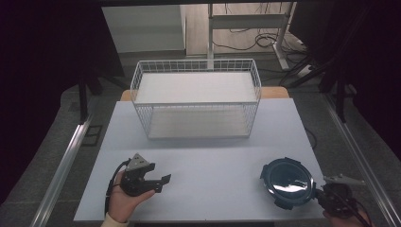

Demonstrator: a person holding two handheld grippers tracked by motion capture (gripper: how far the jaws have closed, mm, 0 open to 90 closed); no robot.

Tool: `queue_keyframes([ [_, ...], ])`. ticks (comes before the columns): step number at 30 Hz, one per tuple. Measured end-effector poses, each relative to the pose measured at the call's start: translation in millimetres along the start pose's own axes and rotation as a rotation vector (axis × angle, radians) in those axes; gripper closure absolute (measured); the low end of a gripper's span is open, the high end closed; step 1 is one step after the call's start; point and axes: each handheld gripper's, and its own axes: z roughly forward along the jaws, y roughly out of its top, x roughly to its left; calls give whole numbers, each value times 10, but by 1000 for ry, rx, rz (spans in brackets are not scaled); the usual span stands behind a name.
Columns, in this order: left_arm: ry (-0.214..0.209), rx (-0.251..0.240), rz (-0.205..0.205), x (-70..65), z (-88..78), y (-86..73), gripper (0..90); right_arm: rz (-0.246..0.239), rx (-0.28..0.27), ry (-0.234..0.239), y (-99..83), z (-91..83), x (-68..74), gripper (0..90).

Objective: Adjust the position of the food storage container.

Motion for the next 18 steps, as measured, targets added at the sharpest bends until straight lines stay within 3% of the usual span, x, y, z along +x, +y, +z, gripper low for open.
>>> queue_keyframes([
  [7,13,-7,-38,47,-20,-1,217,-30,-9,24,111,42,143,900],
  [18,6,12,-60,55,3,-3,193,-90,8,59,260,145,454,899],
])
